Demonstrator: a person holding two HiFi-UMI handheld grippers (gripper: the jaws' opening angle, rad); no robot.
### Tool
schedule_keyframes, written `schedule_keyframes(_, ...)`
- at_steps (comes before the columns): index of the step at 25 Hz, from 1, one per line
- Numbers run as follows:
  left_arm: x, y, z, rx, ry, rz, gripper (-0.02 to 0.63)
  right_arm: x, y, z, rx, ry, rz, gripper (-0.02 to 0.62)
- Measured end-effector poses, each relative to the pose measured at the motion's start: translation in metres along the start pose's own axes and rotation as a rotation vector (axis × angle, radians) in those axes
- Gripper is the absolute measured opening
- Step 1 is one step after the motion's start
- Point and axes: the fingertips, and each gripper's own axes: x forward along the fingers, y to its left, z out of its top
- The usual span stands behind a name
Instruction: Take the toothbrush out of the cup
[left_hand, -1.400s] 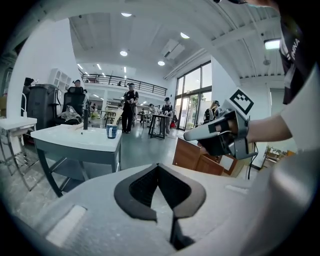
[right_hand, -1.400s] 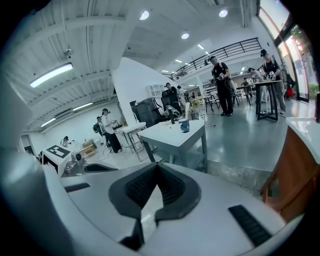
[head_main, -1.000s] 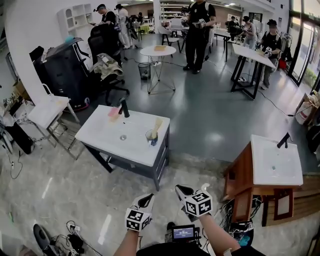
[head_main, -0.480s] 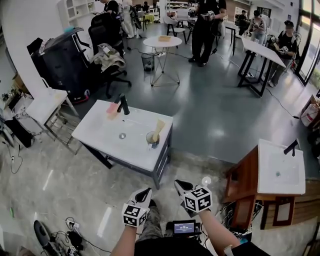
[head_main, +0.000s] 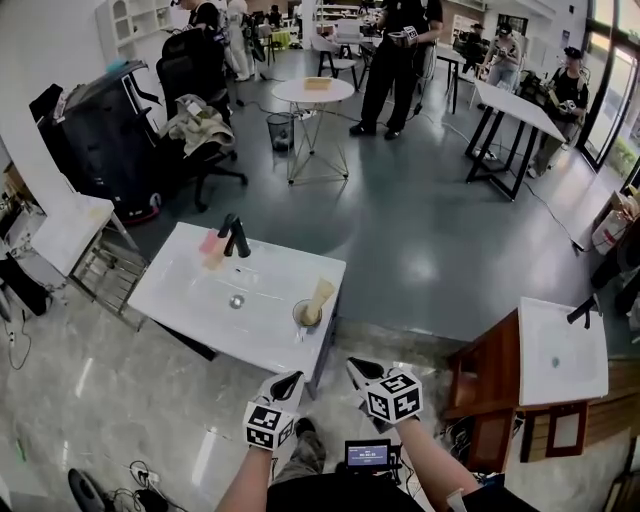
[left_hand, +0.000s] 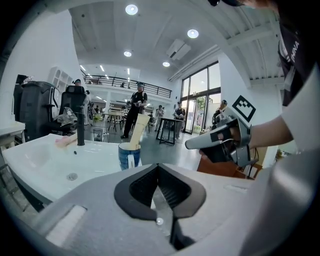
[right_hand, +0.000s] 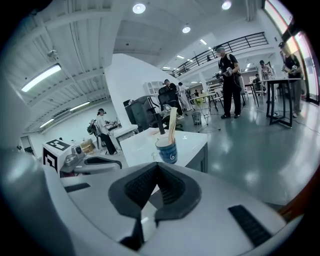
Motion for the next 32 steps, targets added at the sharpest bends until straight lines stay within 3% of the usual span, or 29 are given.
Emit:
schedule_keyframes(13,0.047,0.083,0.029,-0.001,-0.004,-0.070,0.011,0.072,-0.007,0.053,0.012,0.000,-0.037,0.009)
schedule_keyframes(32,0.076,0.091,0.036,-0.042,0.025,-0.055,0.011,0.102,-0.028,0.083,-0.002,0.000,0.051,0.009)
